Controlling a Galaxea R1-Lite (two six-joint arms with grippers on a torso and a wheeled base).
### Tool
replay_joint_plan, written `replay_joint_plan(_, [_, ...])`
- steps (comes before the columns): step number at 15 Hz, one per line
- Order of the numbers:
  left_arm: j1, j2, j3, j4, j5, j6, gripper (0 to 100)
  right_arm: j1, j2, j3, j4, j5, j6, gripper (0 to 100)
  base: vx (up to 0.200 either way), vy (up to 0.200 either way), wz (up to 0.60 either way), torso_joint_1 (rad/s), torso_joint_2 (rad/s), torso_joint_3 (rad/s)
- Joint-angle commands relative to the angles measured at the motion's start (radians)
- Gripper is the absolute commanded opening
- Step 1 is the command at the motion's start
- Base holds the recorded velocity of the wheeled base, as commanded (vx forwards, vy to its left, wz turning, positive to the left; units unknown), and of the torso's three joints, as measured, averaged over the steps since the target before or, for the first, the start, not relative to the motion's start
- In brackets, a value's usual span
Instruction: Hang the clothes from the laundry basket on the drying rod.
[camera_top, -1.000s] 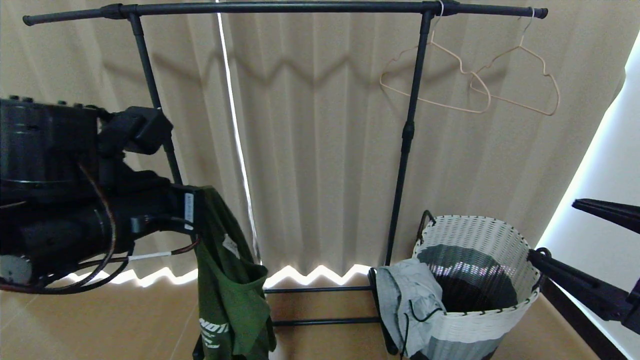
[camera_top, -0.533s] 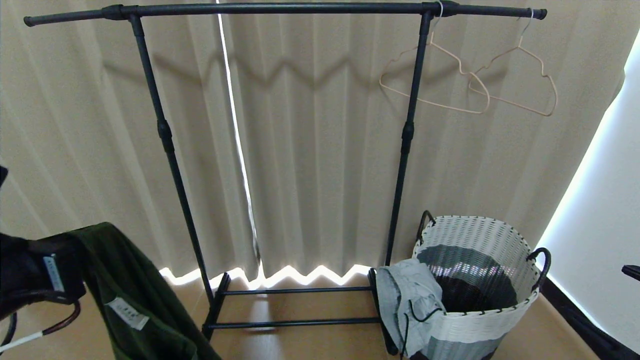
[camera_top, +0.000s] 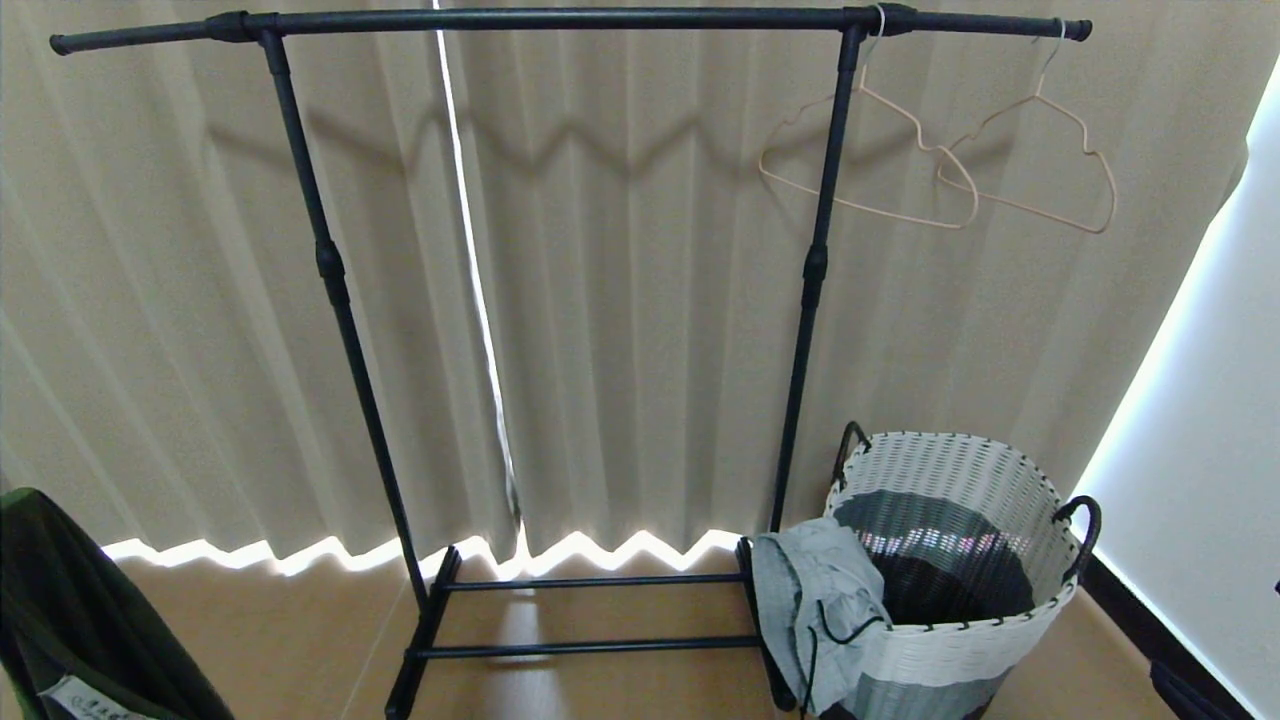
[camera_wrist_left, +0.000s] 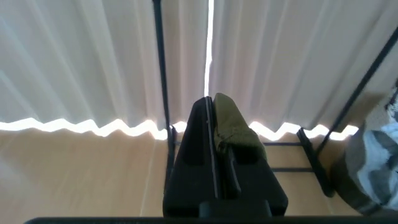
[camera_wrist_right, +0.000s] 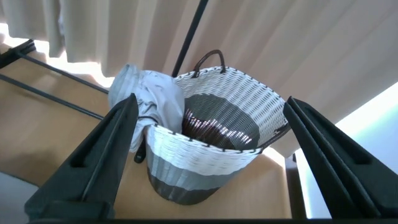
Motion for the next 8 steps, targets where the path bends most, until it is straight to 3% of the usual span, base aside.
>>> replay_joint_plan(1, [0.001, -0.018, 0.023, 0.000, -0.010, 0.009, 0, 0.002, -0.021, 0.022, 0.001, 0.000, -0.001, 100, 0.000, 0.000, 0.00, 0.000, 0.00, 0.000])
replay_joint_plan(4, [0.004, -0.020, 0.050, 0.000, -0.080, 0.040, 0, 0.002, 0.051, -0.035, 0.001, -0.001, -0.001, 100, 0.000, 0.000, 0.00, 0.000, 0.00, 0.000])
replay_joint_plan(8, [0.003, -0.015, 0.084, 0.000, -0.096, 0.046, 0, -0.039, 0.177, -0.112, -0.005, -0.026, 0.044, 100, 0.000, 0.000, 0.00, 0.000, 0.00, 0.000])
